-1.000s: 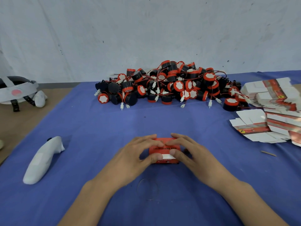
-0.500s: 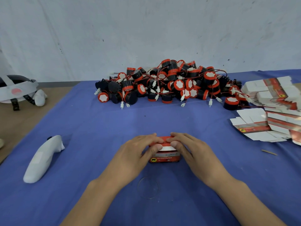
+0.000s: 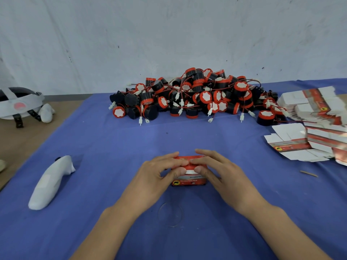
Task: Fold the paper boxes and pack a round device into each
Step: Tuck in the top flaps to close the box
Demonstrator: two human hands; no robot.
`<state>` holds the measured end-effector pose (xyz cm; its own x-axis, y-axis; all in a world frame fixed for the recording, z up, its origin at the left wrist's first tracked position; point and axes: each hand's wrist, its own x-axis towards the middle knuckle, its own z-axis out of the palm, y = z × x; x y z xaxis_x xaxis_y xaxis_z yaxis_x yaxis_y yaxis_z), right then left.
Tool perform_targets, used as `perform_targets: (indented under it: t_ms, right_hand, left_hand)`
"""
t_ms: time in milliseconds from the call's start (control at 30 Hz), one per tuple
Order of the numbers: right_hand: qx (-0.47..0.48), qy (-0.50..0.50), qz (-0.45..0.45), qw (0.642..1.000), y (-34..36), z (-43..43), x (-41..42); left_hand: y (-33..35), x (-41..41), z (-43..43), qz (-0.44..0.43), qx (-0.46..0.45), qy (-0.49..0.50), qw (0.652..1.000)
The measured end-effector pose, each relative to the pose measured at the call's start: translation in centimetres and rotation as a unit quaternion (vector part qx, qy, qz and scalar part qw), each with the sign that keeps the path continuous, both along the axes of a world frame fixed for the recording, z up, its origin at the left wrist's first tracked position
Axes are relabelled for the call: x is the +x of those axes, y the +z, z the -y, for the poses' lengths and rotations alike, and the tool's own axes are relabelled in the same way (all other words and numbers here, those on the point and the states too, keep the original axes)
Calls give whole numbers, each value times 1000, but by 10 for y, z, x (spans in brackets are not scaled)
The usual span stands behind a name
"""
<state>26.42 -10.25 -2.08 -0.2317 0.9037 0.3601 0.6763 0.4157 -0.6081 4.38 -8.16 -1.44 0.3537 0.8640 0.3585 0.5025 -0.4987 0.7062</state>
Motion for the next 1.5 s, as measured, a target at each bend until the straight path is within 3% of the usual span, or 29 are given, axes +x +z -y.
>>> perform_targets:
  t_ms: [300, 533, 900, 1100, 1200, 1367, 1500]
  right_hand:
    - [-1, 26, -20, 999, -1, -1, 3]
    - [-5, 53, 37, 998, -3, 1, 14]
    - [26, 49, 40, 998, -7, 5, 13]
    - [-31, 42, -68, 996, -6, 2, 10]
    - [-55, 26, -172, 983, 5, 1, 7]
    - [-65, 23, -390, 918, 14, 2, -27]
    - [-65, -7, -458, 886, 18, -1, -49]
  left_hand:
    - [-3, -7, 8, -97, 64, 7, 993]
    - [-5, -12, 10, -159, 141, 4, 977]
    - [-11, -9, 10, -164, 191, 4, 968]
    - [-11, -1, 13, -70, 68, 7, 995]
    - [1, 14, 14, 70, 3, 21, 997]
    - [21, 50, 19, 300, -60, 55, 950]
    - [23, 70, 19, 295, -35, 83, 951]
